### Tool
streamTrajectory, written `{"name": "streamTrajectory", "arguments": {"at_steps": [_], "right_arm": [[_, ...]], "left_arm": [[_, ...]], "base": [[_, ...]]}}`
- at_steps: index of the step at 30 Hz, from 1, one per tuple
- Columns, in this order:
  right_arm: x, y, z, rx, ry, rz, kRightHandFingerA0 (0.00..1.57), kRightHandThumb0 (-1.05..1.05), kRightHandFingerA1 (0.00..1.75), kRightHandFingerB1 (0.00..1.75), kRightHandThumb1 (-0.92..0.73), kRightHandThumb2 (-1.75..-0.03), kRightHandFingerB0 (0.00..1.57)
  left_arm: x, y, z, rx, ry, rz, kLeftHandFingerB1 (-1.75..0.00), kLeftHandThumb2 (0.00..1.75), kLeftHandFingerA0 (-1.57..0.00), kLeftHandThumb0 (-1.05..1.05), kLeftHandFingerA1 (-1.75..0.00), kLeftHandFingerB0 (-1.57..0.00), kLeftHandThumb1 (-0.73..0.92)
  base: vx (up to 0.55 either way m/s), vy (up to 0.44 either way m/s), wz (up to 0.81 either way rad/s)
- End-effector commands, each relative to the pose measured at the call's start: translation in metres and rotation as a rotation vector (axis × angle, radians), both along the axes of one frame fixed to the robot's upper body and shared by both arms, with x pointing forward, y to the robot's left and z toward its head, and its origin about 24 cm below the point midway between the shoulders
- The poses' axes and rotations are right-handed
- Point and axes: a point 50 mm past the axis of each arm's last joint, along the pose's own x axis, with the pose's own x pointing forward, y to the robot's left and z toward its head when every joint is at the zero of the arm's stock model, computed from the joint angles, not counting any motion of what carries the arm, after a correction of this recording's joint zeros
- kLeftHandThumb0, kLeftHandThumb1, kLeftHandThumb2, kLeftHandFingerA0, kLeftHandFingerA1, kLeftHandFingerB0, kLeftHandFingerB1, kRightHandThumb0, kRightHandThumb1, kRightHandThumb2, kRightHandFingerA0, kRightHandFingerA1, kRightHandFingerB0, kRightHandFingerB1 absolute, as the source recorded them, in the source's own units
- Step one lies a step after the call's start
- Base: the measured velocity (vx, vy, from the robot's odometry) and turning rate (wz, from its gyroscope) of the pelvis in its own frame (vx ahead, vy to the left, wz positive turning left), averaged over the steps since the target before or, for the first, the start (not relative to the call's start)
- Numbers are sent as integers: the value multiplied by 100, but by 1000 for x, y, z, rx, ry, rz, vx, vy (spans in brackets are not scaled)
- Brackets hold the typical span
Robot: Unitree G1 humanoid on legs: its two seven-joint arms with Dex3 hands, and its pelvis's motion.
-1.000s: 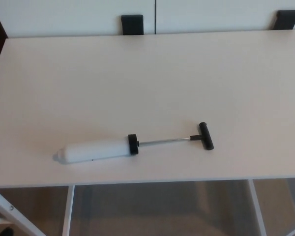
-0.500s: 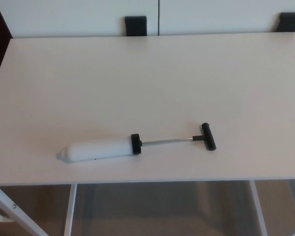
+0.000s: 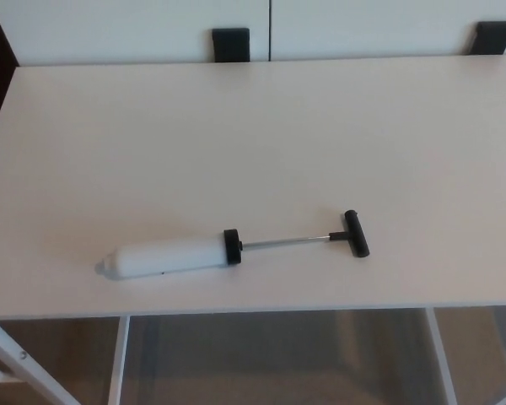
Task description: The robot walks towards a desk on which an air pump is kept in the middle. It lifts it up and holds it with its left hand and uses its right hand to compress it by pushing its handle inwards.
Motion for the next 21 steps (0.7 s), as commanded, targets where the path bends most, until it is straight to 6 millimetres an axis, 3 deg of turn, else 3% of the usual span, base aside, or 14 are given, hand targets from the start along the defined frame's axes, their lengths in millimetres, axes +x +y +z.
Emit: {"name": "streamTrajectory", "arguments": {"at_steps": [1,2,4,9,11,12,13,14,16,17,18,19,20,21], "right_arm": [[9,-8,12,-69,-36,34,36,-66,51,39,-49,-81,11],[9,-7,12,-63,-41,30,45,-68,53,41,-49,-79,17],[9,-6,12,-64,-43,31,45,-69,53,40,-51,-80,17],[11,-5,11,-73,-30,42,48,-70,53,41,-50,-80,20],[11,-5,11,-73,-30,44,48,-70,53,41,-50,-80,20],[11,-4,11,-79,-26,48,54,-62,42,31,-59,-58,28],[11,-4,11,-84,-23,51,54,-62,42,31,-59,-58,28],[11,-4,11,-87,-23,55,53,-61,42,31,-59,-58,27],[11,-4,11,-87,-23,55,53,-61,42,31,-59,-58,27],[12,-3,11,-80,-36,76,35,-66,52,40,-50,-82,14],[12,-3,12,-74,-46,89,35,-66,52,40,-50,-82,14],[12,-3,12,-67,-51,96,34,-66,52,40,-50,-82,13],[13,-3,12,-63,-54,99,34,-66,52,40,-50,-82,13],[13,-2,12,-68,-48,98,44,-63,43,31,-58,-58,21]], "left_arm": [[91,-159,185,1087,-364,-525,-48,91,-2,-24,-50,0,42],[108,-173,175,1154,-326,-605,-48,87,-1,-26,-50,0,35],[129,-195,158,1267,-233,-717,-48,87,0,-27,-49,0,34],[154,-238,119,1435,-30,-923,-47,88,0,-29,-48,0,33],[157,-243,114,1450,-14,-945,-47,88,0,-29,-48,0,33],[162,-250,105,1470,15,-980,-29,67,-9,-55,-36,-7,41],[165,-256,99,1486,36,-1004,-29,67,-9,-55,-36,-7,41],[169,-263,91,1508,58,-1032,-47,87,0,-28,-48,0,32],[169,-263,91,1508,58,-1032,-47,87,0,-28,-48,0,32],[176,-275,74,1546,104,-1083,-32,71,-3,-50,-39,-5,33],[179,-281,66,1564,126,-1107,-32,71,-3,-50,-39,-5,33],[181,-285,59,1580,147,-1125,-45,85,0,-28,-47,0,29],[182,-287,56,1591,159,-1135,-45,85,0,-28,-47,0,29],[183,-291,48,1601,183,-1155,-27,66,-8,-54,-35,-6,43]], "base": [[0,0,0],[0,0,0],[0,0,0],[0,0,0],[0,0,0],[0,0,0],[0,0,0],[0,0,0],[0,0,0],[0,0,0],[0,0,0],[0,0,0],[0,0,0],[0,0,0]]}}
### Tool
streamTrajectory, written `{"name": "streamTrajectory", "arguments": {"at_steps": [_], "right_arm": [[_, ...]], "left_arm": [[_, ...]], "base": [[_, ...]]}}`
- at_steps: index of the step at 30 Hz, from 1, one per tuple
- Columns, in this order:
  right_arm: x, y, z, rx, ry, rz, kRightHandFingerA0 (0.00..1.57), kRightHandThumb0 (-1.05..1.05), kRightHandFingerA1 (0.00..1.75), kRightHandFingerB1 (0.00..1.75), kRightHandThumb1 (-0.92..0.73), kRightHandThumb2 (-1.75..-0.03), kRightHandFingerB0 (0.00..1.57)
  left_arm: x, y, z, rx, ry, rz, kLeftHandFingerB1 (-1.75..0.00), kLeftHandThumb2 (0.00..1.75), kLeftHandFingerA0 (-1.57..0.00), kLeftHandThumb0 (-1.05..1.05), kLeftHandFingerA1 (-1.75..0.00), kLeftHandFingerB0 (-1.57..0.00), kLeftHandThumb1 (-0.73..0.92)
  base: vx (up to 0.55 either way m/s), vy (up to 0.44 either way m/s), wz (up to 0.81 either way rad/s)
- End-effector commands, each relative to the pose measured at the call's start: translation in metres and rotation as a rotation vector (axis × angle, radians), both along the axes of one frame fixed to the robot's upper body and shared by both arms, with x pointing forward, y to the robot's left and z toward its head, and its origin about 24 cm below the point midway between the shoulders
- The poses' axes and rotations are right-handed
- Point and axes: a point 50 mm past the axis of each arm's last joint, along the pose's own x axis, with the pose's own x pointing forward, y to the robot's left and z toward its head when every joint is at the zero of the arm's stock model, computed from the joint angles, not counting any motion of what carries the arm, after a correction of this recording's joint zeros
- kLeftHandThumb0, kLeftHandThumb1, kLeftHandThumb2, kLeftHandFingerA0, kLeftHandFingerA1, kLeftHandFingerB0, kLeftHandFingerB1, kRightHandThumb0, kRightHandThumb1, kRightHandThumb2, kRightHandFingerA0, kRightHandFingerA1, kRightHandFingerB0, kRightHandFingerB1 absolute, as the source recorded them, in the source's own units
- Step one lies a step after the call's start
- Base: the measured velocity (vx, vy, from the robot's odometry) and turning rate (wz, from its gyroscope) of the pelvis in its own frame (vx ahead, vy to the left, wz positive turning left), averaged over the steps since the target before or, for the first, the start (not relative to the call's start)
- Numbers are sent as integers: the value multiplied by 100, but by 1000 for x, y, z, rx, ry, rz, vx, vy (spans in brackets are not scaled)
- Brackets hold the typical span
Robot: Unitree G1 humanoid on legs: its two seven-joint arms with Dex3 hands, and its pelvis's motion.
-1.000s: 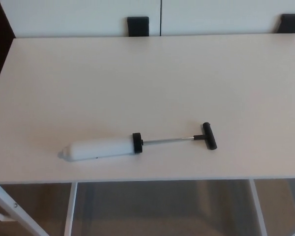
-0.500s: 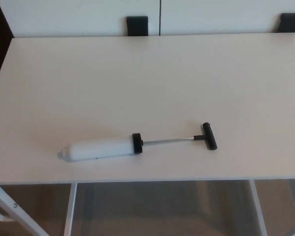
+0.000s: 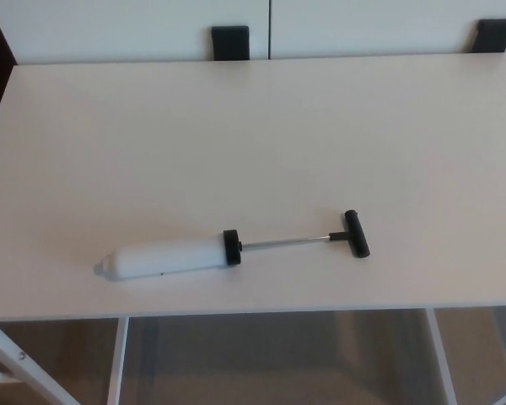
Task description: The robot walks towards a desk on which an air pump is kept in the middle. It lifts it up and holds it with its left hand and uses its right hand to compress it by pushing its handle inwards.
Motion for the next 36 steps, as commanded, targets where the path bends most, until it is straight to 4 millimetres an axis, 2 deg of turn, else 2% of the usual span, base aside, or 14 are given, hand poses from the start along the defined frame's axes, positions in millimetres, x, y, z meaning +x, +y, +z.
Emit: {"name": "streamTrajectory", "arguments": {"at_steps": [1,2,3,6,9,10,13,14,21,22,35,36], "right_arm": [[6,-5,11,-73,-30,76,44,-63,43,31,-58,-58,21],[6,-5,11,-73,-30,76,44,-63,43,31,-58,-58,21],[5,-5,12,-76,-23,75,35,-66,51,40,-49,-81,13],[5,-3,12,-86,-10,75,36,-65,51,40,-50,-81,13],[5,-3,12,-82,-9,70,36,-65,52,40,-50,-81,14],[5,-3,12,-81,-7,68,37,-64,52,40,-51,-81,14],[5,-2,12,-82,-5,66,37,-64,52,40,-51,-81,14],[5,-3,13,-82,-6,62,37,-64,52,40,-50,-81,14],[8,-3,14,-94,-5,72,38,-65,52,40,-50,-81,15],[9,-3,14,-94,-4,73,45,-58,43,30,-60,-58,20],[8,-2,15,-104,-3,85,47,-57,43,30,-60,-58,22],[8,-2,15,-111,-2,90,37,-63,52,41,-51,-81,15]], "left_arm": [[39,-175,-22,1273,24,-568,-27,66,-8,-54,-35,-6,43],[39,-175,-22,1273,24,-568,-27,66,-8,-54,-35,-6,43],[40,-179,-31,1283,48,-581,-35,71,-3,-48,-39,-3,33],[40,-184,-47,1303,95,-597,-32,70,-6,-50,-40,0,33],[41,-185,-52,1308,110,-597,-33,69,-5,-49,-39,0,32],[41,-185,-56,1320,123,-597,-23,57,-12,-48,-29,-8,48],[41,-186,-61,1337,138,-597,-23,57,-12,-48,-29,-8,48],[42,-186,-63,1345,145,-595,-30,71,-5,-48,-40,0,33],[44,-185,-71,1376,172,-606,-30,71,-3,-49,-38,-3,33],[42,-184,-73,1374,182,-614,-29,71,-3,-50,-37,-3,33],[36,-180,-79,1420,207,-628,-28,69,-5,-53,-38,-2,34],[37,-179,-79,1437,199,-623,-30,68,-5,-52,-37,-4,33]], "base": [[0,0,0],[0,0,0],[0,0,0],[0,0,0],[0,0,0],[0,0,0],[0,0,0],[0,0,0],[0,0,0],[0,0,0],[0,0,0],[0,0,0]]}}
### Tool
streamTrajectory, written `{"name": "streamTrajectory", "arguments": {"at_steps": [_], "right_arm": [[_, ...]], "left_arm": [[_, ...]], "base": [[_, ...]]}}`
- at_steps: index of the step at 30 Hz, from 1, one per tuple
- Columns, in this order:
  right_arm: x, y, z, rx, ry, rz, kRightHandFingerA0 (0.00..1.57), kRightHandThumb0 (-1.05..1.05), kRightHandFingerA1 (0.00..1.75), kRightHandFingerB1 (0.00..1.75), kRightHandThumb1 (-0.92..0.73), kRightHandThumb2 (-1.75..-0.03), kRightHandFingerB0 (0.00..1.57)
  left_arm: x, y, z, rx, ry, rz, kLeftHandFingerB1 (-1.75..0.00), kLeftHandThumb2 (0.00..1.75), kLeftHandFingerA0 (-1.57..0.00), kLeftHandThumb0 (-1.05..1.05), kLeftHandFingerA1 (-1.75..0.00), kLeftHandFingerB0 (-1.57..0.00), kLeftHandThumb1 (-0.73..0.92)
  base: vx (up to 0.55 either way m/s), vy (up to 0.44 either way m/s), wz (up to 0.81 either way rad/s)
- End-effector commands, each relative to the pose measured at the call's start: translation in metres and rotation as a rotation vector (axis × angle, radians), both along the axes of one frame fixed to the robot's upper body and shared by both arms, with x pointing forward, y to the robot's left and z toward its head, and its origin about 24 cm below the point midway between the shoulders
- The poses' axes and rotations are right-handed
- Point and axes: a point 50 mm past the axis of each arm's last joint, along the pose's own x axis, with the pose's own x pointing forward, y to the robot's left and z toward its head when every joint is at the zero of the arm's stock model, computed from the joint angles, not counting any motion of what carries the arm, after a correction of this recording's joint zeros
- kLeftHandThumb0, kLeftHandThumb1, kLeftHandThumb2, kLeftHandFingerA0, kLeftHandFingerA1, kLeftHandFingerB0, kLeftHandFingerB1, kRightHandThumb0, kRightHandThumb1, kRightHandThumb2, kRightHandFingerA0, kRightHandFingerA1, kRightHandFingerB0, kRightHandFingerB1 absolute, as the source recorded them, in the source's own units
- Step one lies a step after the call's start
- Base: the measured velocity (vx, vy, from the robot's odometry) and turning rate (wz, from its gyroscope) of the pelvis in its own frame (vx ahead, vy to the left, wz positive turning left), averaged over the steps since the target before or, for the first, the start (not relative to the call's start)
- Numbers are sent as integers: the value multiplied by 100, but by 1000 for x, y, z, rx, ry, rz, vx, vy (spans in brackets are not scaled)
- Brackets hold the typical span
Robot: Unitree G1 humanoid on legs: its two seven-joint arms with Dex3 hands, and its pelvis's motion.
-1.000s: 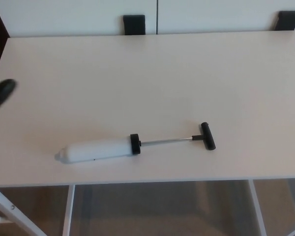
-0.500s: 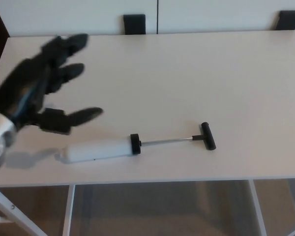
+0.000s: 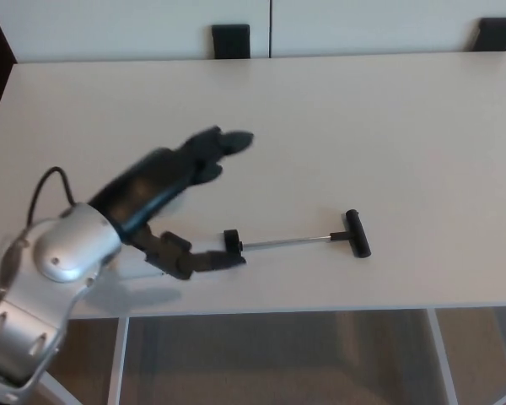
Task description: The robot walks towards a desk on which an air pump is kept in the middle. It lifts it up and holds it with its left hand and uses its right hand to compress it by pushing its handle inwards.
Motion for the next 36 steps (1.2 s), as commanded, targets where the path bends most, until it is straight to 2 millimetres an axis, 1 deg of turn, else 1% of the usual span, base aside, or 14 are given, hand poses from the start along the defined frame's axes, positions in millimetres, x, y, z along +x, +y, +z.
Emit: {"name": "streamTrajectory", "arguments": {"at_steps": [1,3,17,20,21,22,23,26,27,28,29,34,35,36], "right_arm": [[-1,-7,10,-95,21,40,37,-63,52,41,-51,-81,15],[-1,-7,11,-102,21,45,44,-56,42,30,-62,-58,21],[-3,-6,10,-112,29,56,46,-58,43,30,-61,-58,22],[-3,-6,10,-122,32,64,44,-58,42,30,-62,-59,23],[-3,-6,10,-126,33,68,37,-63,52,41,-52,-82,16],[-3,-6,10,-129,34,70,37,-63,52,41,-52,-82,16],[-2,-5,10,-133,33,72,36,-63,51,41,-53,-82,16],[-2,-5,10,-134,33,74,37,-63,52,41,-52,-82,17],[-2,-5,10,-136,31,76,45,-58,42,30,-62,-59,23],[-2,-5,11,-139,30,78,45,-58,42,30,-62,-59,23],[-2,-5,11,-140,29,80,37,-63,52,40,-52,-82,15],[-2,-5,11,-145,32,82,37,-64,52,41,-53,-82,15],[-2,-5,12,-149,35,82,45,-60,42,30,-61,-59,23],[-2,-5,12,-149,34,80,45,-59,43,30,-60,-59,24]], "left_arm": [[-6,-9,-23,777,-161,-210,-30,68,-5,-52,-37,-4,33],[-4,-7,-21,800,-181,-210,-29,68,-5,-51,-37,-4,33],[6,-4,-3,903,-301,-232,-25,55,-14,-52,-28,-11,47],[5,-5,-3,912,-313,-234,-32,65,-10,-59,-33,-8,42],[6,-5,-2,921,-322,-234,-31,66,-10,-60,-34,-8,42],[6,-5,-2,929,-329,-234,-31,66,-10,-60,-34,-8,42],[6,-5,-2,935,-339,-233,-47,85,0,-30,-47,0,28],[7,-6,-1,943,-352,-230,-47,86,0,-31,-47,0,29],[8,-6,0,941,-358,-226,-47,86,0,-30,-47,0,29],[8,-7,1,940,-363,-223,-47,86,0,-30,-47,0,29],[8,-8,2,937,-373,-218,-46,86,0,-30,-47,0,29],[8,-9,1,937,-390,-215,-46,86,0,-30,-47,0,29],[7,-10,0,938,-395,-215,-46,86,0,-30,-47,0,30],[7,-10,-2,942,-395,-217,-46,87,0,-30,-46,0,31]], "base": [[0,0,0],[0,0,0],[0,0,0],[0,0,0],[0,0,0],[0,0,0],[0,0,0],[0,0,0],[0,0,0],[0,0,0],[0,0,0],[0,0,0],[0,0,0],[0,0,0]]}}
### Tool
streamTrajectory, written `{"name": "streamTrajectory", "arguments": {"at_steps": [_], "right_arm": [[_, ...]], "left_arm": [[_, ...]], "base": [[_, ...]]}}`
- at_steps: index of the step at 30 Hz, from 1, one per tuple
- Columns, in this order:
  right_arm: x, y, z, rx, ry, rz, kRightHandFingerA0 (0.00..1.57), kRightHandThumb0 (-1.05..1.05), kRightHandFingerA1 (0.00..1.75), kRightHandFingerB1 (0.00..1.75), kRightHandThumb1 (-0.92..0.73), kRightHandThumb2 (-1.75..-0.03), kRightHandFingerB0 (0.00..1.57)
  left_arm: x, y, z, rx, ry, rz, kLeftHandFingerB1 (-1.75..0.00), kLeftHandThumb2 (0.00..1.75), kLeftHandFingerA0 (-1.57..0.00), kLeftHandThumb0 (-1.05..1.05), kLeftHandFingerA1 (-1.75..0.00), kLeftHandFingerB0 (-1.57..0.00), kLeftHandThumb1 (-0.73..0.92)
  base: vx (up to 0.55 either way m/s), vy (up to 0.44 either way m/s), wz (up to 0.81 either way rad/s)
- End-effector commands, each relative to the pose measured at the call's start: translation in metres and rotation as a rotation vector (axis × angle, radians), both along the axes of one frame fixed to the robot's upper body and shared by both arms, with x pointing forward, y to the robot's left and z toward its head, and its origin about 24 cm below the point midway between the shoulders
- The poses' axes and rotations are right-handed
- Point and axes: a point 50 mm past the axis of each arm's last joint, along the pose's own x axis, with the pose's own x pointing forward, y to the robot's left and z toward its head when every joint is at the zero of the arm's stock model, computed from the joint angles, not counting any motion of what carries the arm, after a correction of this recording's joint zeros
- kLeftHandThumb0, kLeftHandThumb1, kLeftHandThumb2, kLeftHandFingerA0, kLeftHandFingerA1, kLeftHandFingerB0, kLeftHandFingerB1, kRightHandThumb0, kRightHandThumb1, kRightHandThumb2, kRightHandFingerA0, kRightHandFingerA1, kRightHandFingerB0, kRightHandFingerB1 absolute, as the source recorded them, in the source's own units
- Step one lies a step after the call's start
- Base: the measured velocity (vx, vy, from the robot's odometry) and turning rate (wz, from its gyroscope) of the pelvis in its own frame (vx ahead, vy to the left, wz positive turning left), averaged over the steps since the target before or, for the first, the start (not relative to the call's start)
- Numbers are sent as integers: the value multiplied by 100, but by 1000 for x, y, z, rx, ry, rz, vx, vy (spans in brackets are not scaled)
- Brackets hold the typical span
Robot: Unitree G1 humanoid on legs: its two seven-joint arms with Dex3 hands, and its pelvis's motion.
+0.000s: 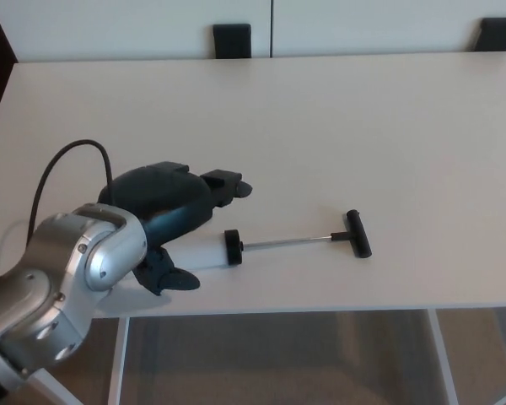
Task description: The robot walks towards a desk on which an air pump is kept in the middle. It lifts it up and holds it with its left hand and uses its right hand to compress it by pushing its handle inwards.
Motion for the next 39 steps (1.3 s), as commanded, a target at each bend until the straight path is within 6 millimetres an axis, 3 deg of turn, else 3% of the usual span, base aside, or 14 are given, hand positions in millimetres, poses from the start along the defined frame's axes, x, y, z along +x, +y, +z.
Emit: {"name": "streamTrajectory", "arguments": {"at_steps": [1,2,4,5,6,19,27,39], "right_arm": [[1,-11,11,-109,-1,15,45,-59,43,30,-60,-59,24],[1,-11,11,-111,-3,18,38,-64,52,41,-52,-83,15],[1,-11,12,-117,-2,25,38,-65,52,41,-53,-83,16],[0,-11,12,-122,0,28,38,-65,52,41,-53,-83,16],[1,-10,12,-122,1,26,46,-60,42,30,-61,-59,23],[1,-8,12,-122,-2,23,47,-60,42,30,-61,-59,23],[0,-8,10,-120,1,14,47,-60,42,30,-61,-59,24],[6,-8,12,-136,-15,16,48,-61,42,31,-61,-59,25]], "left_arm": [[2,2,5,243,-168,-80,-46,87,0,-30,-46,0,31],[2,2,3,252,-167,-82,-46,87,0,-30,-47,0,32],[2,1,1,263,-166,-85,-46,88,0,-30,-47,0,32],[2,1,0,266,-166,-85,-46,88,0,-30,-47,0,32],[2,1,-1,271,-166,-83,-46,88,0,-30,-47,0,32],[4,1,-16,317,-130,-62,-46,89,0,-31,-47,0,34],[6,0,-40,350,-80,-49,-47,90,0,-31,-47,0,35],[15,-21,-66,320,-35,-16,-46,90,0,-31,-46,0,35]], "base": [[0,0,0],[0,0,0],[0,0,0],[0,0,0],[0,0,0],[0,0,0],[0,0,0],[0,0,0]]}}
